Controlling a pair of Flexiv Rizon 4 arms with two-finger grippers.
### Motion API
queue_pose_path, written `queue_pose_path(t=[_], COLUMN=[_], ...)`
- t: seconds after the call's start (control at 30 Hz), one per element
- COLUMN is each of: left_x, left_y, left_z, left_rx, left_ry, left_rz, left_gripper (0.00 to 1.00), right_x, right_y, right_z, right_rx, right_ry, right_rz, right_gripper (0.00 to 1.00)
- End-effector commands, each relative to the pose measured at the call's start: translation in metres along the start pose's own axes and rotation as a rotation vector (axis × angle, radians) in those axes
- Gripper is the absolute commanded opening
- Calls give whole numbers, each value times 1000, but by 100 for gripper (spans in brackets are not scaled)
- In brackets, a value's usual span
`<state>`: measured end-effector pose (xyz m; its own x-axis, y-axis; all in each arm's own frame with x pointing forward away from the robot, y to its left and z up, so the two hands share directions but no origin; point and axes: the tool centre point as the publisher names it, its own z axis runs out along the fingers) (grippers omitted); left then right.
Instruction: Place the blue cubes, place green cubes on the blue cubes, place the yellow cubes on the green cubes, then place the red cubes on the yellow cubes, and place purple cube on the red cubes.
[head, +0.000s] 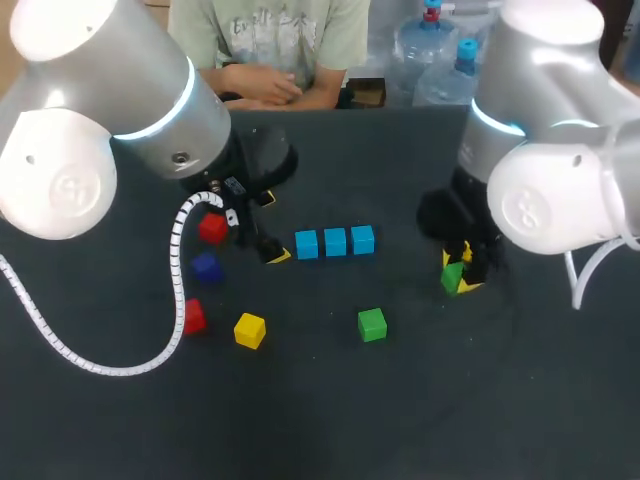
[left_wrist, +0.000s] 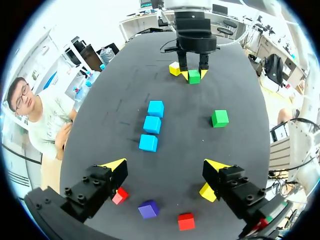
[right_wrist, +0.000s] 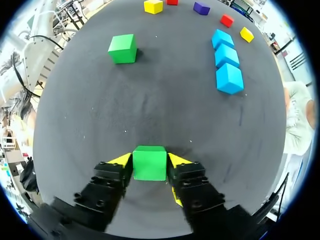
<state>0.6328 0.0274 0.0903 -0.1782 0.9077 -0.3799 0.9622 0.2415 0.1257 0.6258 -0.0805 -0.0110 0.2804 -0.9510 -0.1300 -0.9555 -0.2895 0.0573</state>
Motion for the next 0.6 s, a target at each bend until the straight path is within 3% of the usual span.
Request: queue_pose_path(t=[0.03, 0.07, 0.1, 0.13, 0.17, 0.2, 0.23, 0.6], left_x=[1, 1, 1, 1, 1, 1, 1, 1], left_y=[0, 0, 0, 0, 0, 0, 0, 0], left_z=[0, 0, 0, 0, 0, 0, 0, 0], left_rx=[1, 1, 1, 1, 1, 1, 1, 1], left_ry=[-2, -2, -2, -2, -2, -2, -2, -2], left_rz=[1, 1, 1, 1, 1, 1, 1, 1], left_gripper=[100, 100, 100, 100, 100, 100, 100, 100], right_x=[-2, -2, -3, -3, -3, -3, -3, -6], right_y=[-2, -2, -2, -2, -2, -2, -2, -1], right_z=[0, 0, 0, -1, -1, -1, -1, -1], right_rx=[-5, -4, -2, -1, 0, 2, 3, -11], right_ry=[7, 8, 9, 10, 12, 13, 14, 25], right_rz=[-1, -3, -4, -5, -5, -5, -6, 2], right_gripper=[100, 88, 60, 40, 27, 4, 0, 0])
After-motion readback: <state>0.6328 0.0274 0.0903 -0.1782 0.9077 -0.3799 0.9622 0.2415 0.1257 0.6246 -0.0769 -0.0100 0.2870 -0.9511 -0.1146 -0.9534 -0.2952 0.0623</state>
